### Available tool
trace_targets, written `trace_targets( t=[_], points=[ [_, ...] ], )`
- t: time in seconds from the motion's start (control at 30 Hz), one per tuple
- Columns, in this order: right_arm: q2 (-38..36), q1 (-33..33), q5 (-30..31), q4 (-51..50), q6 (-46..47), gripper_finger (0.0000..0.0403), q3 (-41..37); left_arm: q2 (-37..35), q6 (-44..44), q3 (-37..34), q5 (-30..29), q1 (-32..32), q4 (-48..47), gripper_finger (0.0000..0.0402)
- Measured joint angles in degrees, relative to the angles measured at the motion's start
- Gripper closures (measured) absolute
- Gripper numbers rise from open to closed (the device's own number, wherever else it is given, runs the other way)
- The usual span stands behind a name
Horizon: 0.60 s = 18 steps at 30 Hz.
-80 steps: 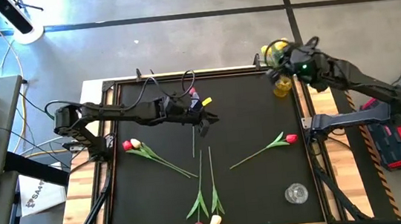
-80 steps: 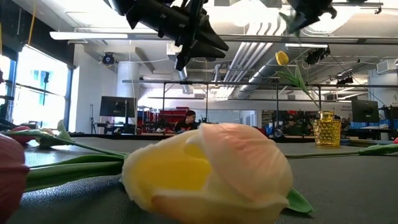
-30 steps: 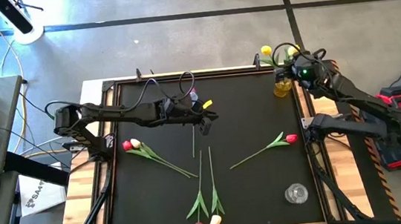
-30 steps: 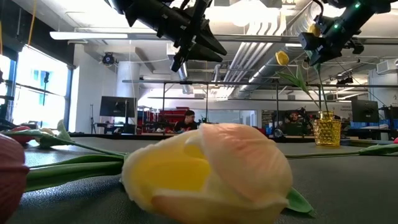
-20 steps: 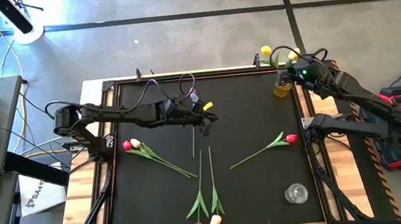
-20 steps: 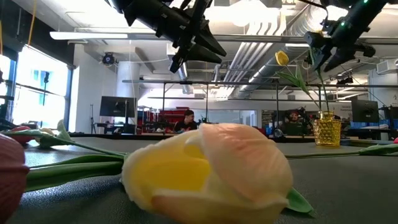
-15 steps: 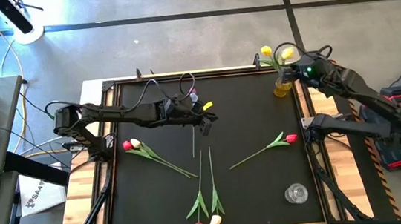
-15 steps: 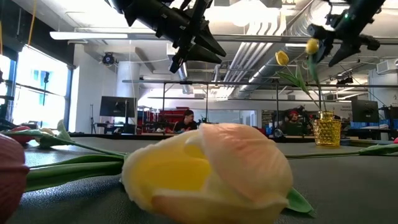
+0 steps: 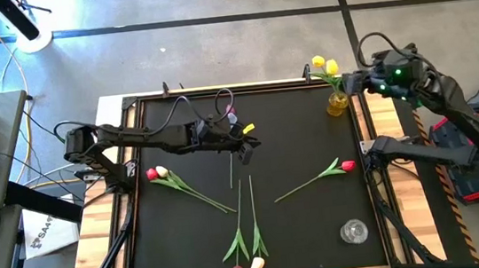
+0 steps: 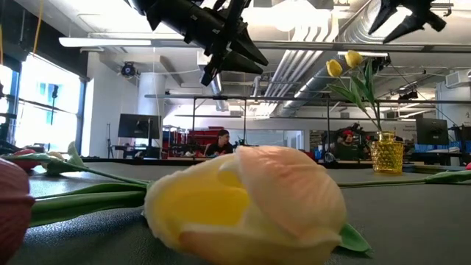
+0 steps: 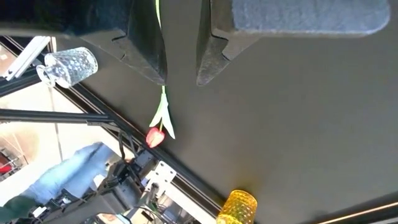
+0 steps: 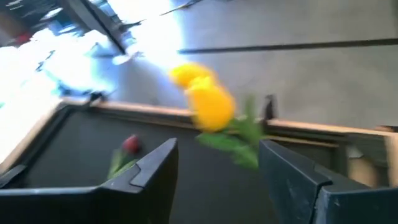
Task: Sort flowers into vase by color
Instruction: Put the top dark red flower into the yellow vase
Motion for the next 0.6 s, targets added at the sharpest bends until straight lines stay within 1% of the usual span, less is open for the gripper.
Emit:
trace_targets(
  t=[0.1,0.2,0.27,0.33,0.47,0.6],
  points=[
    [0.14,0.04,-5.59,-0.19,0.02,0.0196,-0.12,0.0,0.41,0.0,0.02,-0.24,0.0,0.0328],
    [0.26,0.07,-9.81,-0.26,-0.39,0.0197,-0.17,0.0,0.46,0.0,0.02,-0.36,-0.15,0.0328],
    [0.1,0.37,-11.58,-0.19,-0.45,0.0199,-0.17,0.0,0.25,0.0,-0.59,-0.36,-1.52,0.0328],
    [-0.26,1.18,-12.02,-0.26,-0.57,0.0202,-0.17,0.0,-2.18,0.0,-3.9,-0.36,-5.46,0.0328],
    [-1.02,3.26,-12.02,-0.46,-0.41,0.0209,-0.17,0.0,-9.97,0.0,-11.54,0.56,-16.93,0.0328],
    [-1.18,5.77,-12.02,-1.38,0.04,0.0215,-0.17,0.0,-14.65,0.0,-15.38,1.53,-26.09,0.0328]
  ],
)
